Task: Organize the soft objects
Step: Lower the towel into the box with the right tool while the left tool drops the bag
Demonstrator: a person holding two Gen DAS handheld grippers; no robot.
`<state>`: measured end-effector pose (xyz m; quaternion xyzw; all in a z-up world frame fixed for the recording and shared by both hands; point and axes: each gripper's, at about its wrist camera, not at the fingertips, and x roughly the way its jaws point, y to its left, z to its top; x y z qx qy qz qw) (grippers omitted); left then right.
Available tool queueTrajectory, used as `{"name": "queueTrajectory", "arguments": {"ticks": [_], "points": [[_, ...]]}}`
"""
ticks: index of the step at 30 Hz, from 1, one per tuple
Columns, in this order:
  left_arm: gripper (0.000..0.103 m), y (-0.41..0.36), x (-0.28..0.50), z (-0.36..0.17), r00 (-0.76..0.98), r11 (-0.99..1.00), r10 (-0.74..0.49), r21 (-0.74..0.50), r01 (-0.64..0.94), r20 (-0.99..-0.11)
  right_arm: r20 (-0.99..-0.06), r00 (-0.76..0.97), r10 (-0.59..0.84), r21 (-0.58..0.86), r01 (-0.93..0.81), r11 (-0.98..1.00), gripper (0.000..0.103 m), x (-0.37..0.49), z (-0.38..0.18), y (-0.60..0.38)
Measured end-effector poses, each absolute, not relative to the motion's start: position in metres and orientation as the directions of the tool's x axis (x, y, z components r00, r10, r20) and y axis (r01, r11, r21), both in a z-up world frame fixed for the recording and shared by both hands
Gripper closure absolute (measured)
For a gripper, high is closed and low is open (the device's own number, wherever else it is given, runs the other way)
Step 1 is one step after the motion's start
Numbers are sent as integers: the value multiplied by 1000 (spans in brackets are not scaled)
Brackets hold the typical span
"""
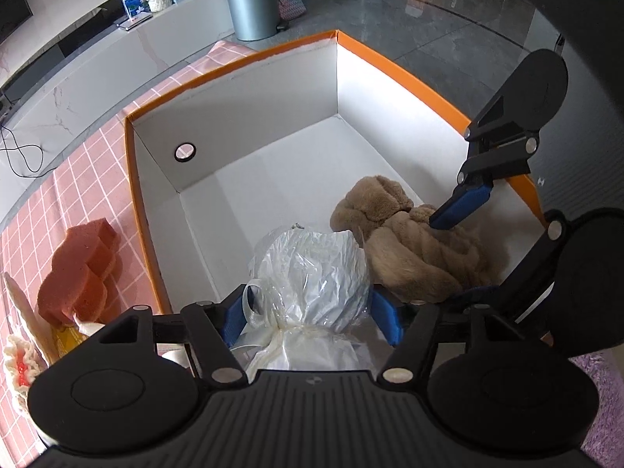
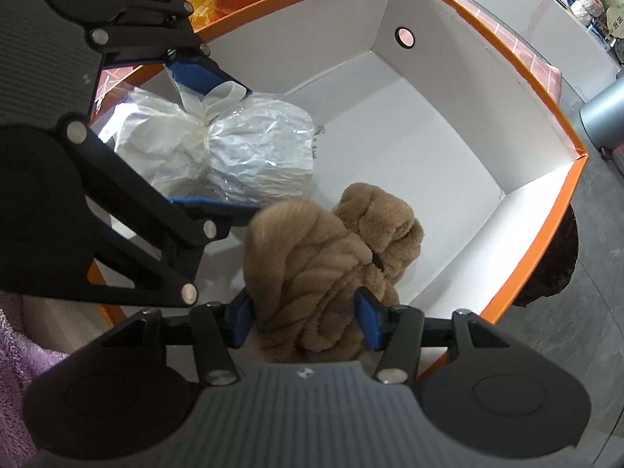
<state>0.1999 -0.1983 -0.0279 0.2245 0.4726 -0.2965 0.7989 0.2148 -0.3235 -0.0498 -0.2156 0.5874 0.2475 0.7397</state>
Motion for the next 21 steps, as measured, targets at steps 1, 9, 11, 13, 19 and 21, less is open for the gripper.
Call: {"name": "queueTrajectory", "arguments": {"ticks": [1,9,11,13,19,21], "points": [[22,-198,199,-28,377,722,-262,79,687,-889,-975,189,114,-27,-616,787,45,216,-53,-327],[15,-191,196,-25,388,730,-279,68,680,-878,-971,216,104,-48,-601,798,29,215,-50,-329],[13,-189,195,-21,397,737,-293,59,673,-870,-969,227,99,-59,-598,799,29,213,-47,-328],[12,-186,193,-17,402,739,-303,53,672,-864,-967,238,91,-71,-594,802,29,211,-44,-327],[12,-176,185,-3,435,755,-337,36,654,-835,-959,268,86,-91,-584,807,29,203,-34,-324],[12,-171,181,3,452,761,-350,33,648,-820,-956,281,83,-102,-585,804,27,200,-31,-321]]}}
